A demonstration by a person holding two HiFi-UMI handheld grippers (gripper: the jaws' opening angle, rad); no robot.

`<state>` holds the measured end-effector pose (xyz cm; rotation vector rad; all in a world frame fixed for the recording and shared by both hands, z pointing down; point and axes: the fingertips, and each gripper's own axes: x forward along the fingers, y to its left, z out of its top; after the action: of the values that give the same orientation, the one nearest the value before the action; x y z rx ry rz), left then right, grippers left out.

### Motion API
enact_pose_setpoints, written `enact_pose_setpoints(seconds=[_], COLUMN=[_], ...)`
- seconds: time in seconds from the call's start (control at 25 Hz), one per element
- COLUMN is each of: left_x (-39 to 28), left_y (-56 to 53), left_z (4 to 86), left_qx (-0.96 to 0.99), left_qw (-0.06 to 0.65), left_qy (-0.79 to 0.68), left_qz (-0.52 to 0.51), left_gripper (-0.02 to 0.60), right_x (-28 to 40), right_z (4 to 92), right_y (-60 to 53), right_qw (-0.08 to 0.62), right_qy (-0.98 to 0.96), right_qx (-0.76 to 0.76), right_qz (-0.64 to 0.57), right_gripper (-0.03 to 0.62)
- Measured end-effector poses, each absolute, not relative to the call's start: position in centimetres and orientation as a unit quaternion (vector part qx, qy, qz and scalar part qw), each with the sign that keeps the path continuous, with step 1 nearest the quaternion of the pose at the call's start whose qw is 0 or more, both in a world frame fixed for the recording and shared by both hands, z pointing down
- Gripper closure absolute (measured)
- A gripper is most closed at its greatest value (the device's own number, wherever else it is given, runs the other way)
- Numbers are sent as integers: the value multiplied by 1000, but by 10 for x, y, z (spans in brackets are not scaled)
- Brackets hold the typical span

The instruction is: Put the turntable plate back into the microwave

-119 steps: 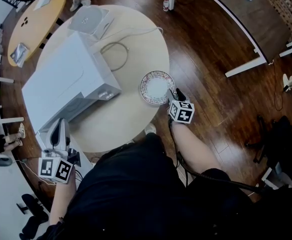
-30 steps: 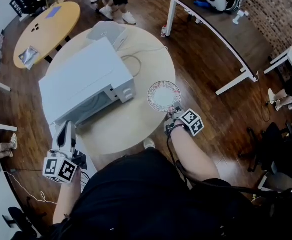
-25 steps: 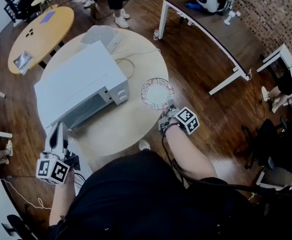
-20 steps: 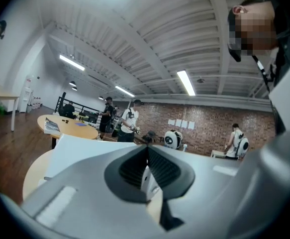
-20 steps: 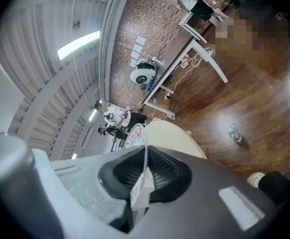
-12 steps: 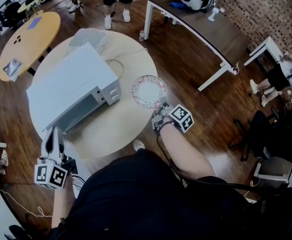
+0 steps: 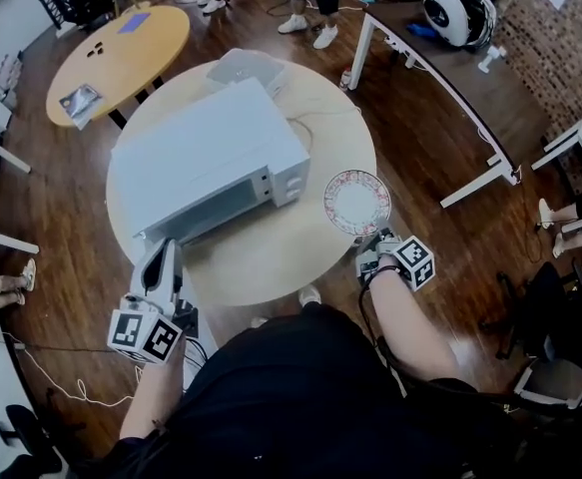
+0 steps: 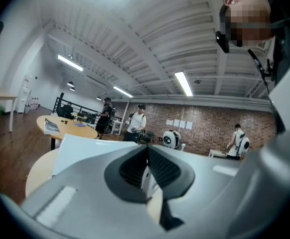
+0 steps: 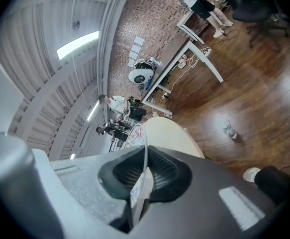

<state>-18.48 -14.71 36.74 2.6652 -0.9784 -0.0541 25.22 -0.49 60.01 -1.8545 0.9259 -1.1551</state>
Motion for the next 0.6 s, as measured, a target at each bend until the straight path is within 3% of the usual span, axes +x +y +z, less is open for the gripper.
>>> enact_pose_setpoints(seconds=[0.6], left_x=[-205], left_y=[-131], left_z=[369], left_qx=[923], left_qw=[157], left_qy=[-352], left_qz=[-15], left_gripper=[578], right_x=[218], right_z=[603], right_y=[-12], right_qw=[361], right_qy=[382], right_qx=[-709], right_qz=[-470], right_gripper=[577])
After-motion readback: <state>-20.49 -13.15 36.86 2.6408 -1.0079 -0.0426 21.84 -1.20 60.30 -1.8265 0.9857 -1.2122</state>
